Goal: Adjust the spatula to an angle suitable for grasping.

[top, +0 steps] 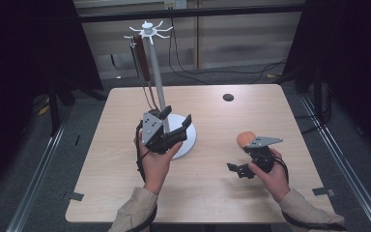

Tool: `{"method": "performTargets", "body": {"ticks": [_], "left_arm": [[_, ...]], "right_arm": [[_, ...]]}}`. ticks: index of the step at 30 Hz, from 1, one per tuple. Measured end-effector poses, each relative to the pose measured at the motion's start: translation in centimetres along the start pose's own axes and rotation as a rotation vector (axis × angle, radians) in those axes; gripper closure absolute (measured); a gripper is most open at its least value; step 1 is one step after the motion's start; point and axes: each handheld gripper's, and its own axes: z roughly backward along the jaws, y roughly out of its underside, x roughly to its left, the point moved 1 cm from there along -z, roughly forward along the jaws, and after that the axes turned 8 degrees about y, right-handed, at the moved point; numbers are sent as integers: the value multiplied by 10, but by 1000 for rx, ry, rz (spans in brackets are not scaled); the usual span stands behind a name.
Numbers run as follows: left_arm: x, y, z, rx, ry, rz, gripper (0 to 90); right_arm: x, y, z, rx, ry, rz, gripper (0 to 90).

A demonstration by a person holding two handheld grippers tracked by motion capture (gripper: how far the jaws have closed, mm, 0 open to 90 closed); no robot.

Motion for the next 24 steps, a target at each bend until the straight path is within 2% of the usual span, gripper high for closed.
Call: {"method": "performTargets", "body": {"ticks": [1,3,4,5,7,10,12,13,16,18,20,22,24], "left_arm": [[-1,3,0,2,-2,16,249],[-1,8,1,16,-8,19,244],[-2,11,0,21,-4,37,241],[-1,13,0,42,-2,30,237],[-2,15,0,45,3,41,227],[-2,20,2,78,3,39,213],[-3,23,3,73,10,55,211],[-2,25,5,92,12,43,209],[-2,30,7,108,13,64,196],[-1,33,6,103,20,88,182],[-1,35,7,109,13,80,175],[-1,36,8,123,24,68,168],[-2,37,7,118,29,74,161]], "right_arm": [[-1,0,0,1,5,0,16],[-2,0,1,-2,19,-2,16],[-3,0,1,-1,20,-1,16],[-4,0,2,-3,27,-3,16],[-5,0,2,-3,32,2,16],[-7,0,2,-3,46,15,16],[-8,0,3,0,53,28,16],[-9,-1,3,-6,54,33,16],[-10,-1,2,-12,80,48,16],[-12,-1,2,-5,81,37,23],[-14,-1,2,-8,79,39,38],[-17,0,1,-11,89,31,41],[-20,0,1,-10,88,17,58]]}}
